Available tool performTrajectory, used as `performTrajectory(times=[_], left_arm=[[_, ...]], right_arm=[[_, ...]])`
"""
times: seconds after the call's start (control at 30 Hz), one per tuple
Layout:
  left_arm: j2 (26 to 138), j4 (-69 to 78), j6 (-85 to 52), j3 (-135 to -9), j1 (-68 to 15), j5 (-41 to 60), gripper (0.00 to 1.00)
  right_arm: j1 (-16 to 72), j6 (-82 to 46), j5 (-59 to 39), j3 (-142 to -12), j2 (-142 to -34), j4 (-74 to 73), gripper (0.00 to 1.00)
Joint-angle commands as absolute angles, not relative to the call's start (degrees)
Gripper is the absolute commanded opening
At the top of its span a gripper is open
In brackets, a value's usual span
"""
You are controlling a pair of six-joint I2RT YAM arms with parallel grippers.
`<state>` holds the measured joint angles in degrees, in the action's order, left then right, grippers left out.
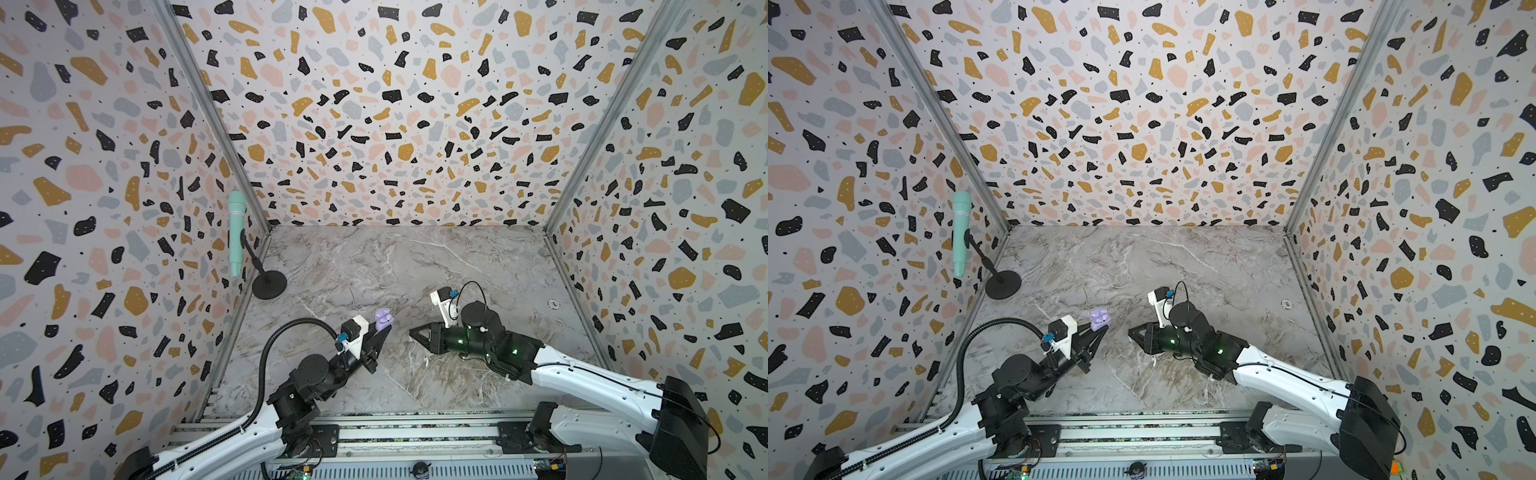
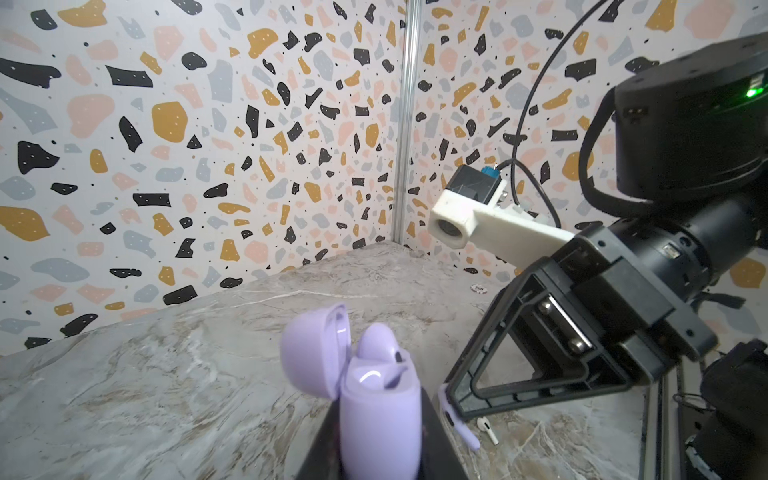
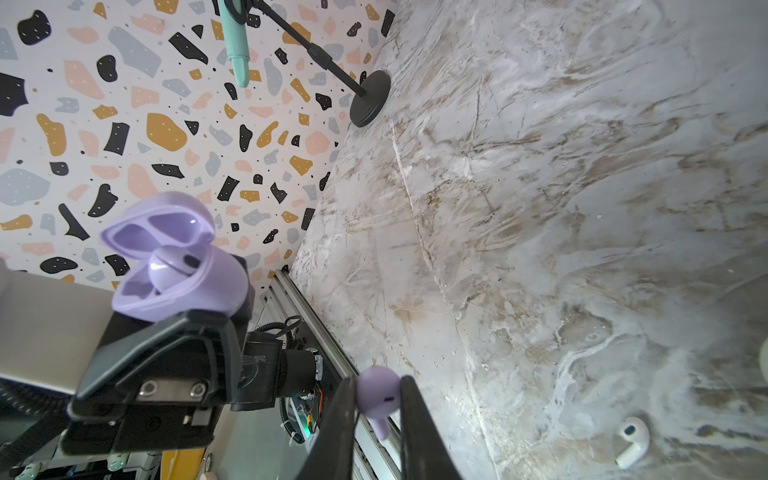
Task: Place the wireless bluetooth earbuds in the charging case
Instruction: 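Lift the lavender earbud and carry it toward the case in the left gripper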
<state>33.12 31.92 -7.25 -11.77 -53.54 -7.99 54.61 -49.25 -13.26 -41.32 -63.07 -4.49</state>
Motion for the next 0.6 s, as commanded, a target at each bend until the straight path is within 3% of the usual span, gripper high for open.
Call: performTrajectory(times=[0.0,0.57], left_arm=[[32.7,36.1,-11.9,-10.7,-54.0,-9.4,0.00],[40.0,55.2,-18.1,-2.7,-58.6,-10.6,0.00]], right_arm=[[54.8,-47.0,-12.6,-44.5,-60.9,-3.4,0.20],[54.9,-42.5,-15.3,-47.7,-58.5,-5.9,0.21]])
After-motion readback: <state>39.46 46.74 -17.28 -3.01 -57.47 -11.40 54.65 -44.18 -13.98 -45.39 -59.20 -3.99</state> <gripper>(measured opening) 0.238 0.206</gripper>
